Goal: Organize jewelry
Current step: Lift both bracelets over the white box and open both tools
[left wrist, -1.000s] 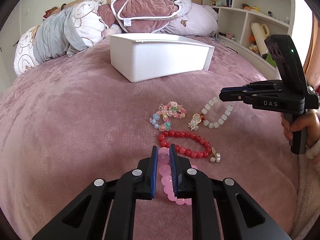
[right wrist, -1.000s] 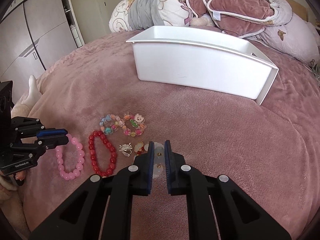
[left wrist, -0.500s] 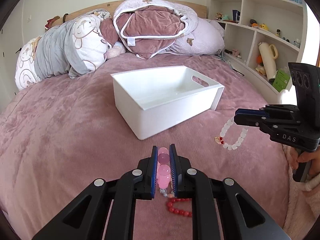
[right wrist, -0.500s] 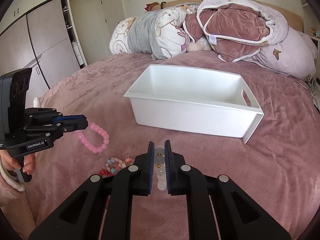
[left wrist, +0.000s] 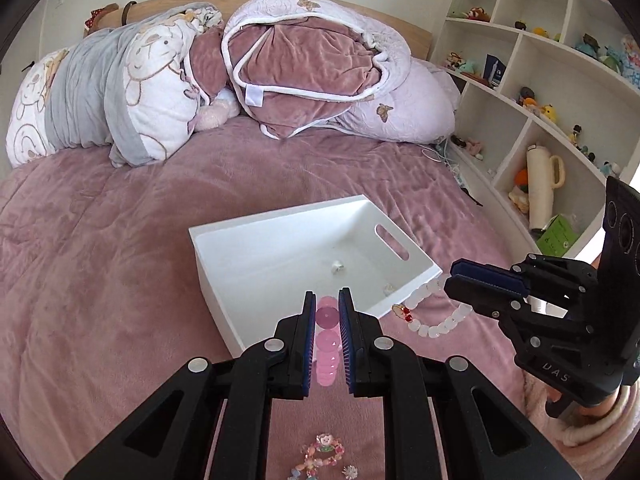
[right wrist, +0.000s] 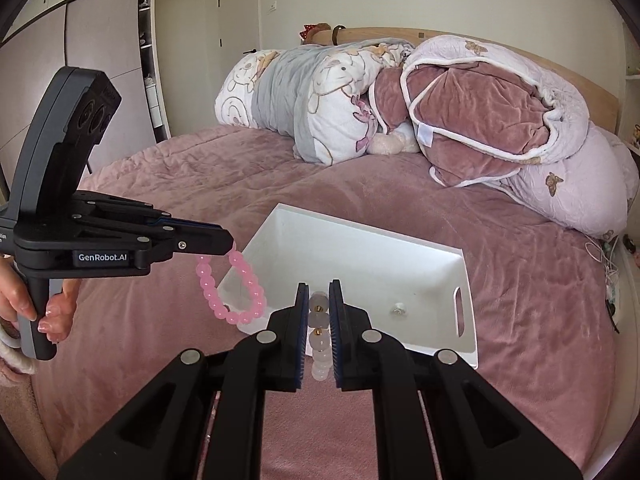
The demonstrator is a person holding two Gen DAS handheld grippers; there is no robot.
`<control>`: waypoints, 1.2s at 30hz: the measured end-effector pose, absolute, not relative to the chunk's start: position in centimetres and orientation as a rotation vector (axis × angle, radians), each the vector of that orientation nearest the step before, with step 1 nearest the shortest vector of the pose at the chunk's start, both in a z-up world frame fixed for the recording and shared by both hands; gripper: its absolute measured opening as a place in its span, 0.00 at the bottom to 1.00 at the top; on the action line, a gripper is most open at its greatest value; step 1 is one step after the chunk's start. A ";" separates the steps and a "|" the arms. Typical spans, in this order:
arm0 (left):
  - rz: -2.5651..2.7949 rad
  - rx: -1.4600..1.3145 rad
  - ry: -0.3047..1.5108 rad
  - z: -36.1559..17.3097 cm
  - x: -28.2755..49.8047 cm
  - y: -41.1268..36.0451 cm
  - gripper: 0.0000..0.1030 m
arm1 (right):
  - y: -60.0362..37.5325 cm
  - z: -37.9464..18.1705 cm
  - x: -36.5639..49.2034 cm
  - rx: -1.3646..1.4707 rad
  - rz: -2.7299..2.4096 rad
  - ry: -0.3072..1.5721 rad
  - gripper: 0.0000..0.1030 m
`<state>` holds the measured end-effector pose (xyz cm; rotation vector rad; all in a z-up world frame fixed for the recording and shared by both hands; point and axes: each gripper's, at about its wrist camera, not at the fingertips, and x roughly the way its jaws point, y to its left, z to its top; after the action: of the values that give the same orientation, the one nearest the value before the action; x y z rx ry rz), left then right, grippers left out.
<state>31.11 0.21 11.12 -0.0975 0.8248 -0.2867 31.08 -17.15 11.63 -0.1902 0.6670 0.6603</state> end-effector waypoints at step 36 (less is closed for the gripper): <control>-0.082 -0.139 0.862 6.3 35.9 0.4 0.26 | -16.6 6.4 38.6 0.024 0.553 0.801 0.17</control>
<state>35.94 0.45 6.27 -0.1386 0.8623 -0.0819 38.60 -16.56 6.37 0.0244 0.8008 0.5529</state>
